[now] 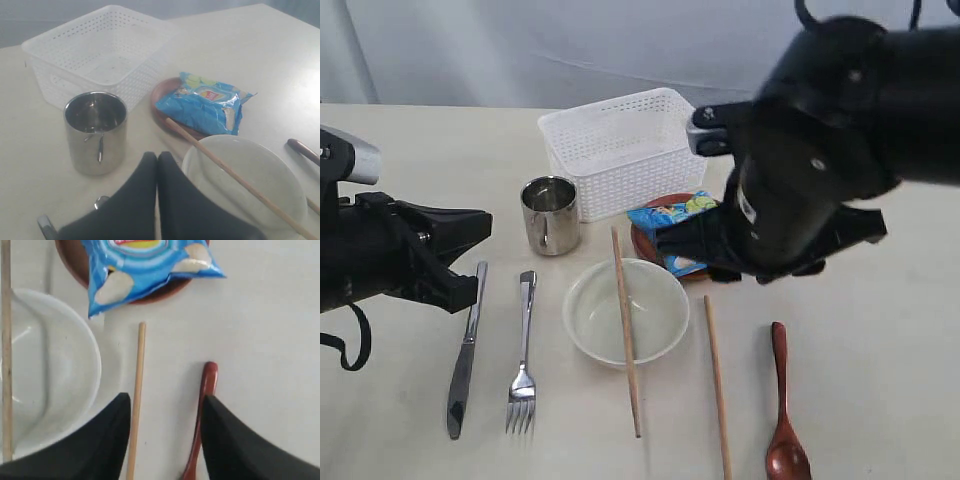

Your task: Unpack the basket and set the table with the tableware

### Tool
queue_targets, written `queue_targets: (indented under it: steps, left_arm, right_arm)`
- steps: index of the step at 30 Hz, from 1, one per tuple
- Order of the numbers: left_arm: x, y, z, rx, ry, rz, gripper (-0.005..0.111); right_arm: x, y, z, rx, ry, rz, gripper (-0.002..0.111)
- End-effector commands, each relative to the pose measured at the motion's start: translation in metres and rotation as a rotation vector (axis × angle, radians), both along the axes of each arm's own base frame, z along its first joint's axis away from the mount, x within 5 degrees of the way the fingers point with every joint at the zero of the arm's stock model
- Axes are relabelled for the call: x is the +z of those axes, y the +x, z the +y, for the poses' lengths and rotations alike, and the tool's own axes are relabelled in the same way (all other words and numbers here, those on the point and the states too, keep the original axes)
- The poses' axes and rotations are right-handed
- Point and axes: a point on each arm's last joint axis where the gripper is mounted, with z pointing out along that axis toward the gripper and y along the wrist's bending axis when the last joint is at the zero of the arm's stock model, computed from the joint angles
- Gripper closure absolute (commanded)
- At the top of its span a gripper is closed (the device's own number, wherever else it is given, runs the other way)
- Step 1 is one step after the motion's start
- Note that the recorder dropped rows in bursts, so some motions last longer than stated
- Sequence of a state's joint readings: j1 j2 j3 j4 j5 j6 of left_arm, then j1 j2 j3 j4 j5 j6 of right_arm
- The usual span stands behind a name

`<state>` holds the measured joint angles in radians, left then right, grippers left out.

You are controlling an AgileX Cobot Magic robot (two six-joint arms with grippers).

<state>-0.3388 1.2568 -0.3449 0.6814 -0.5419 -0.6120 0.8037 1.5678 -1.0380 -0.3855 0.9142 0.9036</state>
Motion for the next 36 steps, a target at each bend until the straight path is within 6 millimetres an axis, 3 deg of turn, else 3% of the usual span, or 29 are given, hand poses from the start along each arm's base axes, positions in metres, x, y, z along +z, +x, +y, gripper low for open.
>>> queue_targets:
  steps: [1,5,26,28,36]
  left_arm:
    - [0.001,-0.001,0.001,0.006,-0.003,-0.004,0.107]
    - [0.001,-0.001,0.001,0.006,-0.003,-0.004,0.107]
    - [0.001,-0.001,0.001,0.006,-0.003,-0.004,0.107]
    - [0.001,-0.001,0.001,0.006,-0.003,-0.004,0.107]
    - [0.001,-0.001,0.001,0.006,-0.003,-0.004,0.107]
  right_arm:
    - [-0.037,-0.015,-0.015,-0.043,0.113,0.051,0.065]
    - [-0.062,-0.021,-0.02,-0.073,0.15,0.1,0.065]
    - [-0.113,-0.024,-0.004,-0.035,0.108,0.193,0.065]
    - [-0.114,-0.025,-0.004,-0.036,0.104,0.197,0.069]
    - [-0.114,-0.025,-0.003,-0.058,0.112,0.199,0.105]
